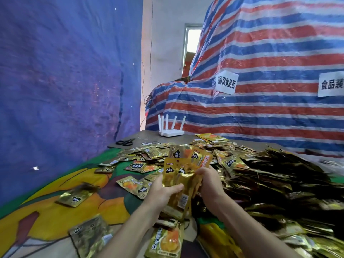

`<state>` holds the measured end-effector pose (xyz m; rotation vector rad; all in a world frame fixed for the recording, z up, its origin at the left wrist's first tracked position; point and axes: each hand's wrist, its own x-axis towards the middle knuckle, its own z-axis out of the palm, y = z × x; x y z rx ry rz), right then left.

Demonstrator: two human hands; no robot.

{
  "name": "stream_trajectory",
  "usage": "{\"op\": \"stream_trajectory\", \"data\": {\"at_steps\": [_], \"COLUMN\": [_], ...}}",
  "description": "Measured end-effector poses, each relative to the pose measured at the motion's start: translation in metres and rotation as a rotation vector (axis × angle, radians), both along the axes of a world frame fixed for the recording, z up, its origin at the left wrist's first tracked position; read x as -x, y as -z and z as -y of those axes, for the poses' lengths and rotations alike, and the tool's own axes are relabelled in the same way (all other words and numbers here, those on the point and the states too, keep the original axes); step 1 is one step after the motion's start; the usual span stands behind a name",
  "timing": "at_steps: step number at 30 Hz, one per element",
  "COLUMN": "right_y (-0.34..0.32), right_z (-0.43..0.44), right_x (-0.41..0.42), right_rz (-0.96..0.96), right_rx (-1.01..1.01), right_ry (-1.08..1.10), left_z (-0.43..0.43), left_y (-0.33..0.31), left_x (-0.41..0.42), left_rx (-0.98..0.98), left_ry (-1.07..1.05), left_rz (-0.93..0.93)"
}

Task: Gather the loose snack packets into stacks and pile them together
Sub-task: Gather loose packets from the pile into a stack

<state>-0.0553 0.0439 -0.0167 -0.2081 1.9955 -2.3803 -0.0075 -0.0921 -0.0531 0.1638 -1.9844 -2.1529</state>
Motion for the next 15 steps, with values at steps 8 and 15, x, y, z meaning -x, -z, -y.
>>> {"op": "stream_trajectory", "data": {"at_steps": [8, 15], "right_y": [0.011, 0.011], "right_z": [0.007, 0.008], "right_x": [-0.011, -0.027], "right_rz": [-0.102, -0.195], "right_rx": [0.091, 0.231], "right_ry": [-0.049, 0.015], "left_z": [-0.008, -0.019], "left_y": [0.001, -0.001], "left_x": [-0.004, -0.010], "left_rx": [0.191, 0.326], "left_ry": [0.056, -0.023], "left_rz": [-0.172, -0.404]}}
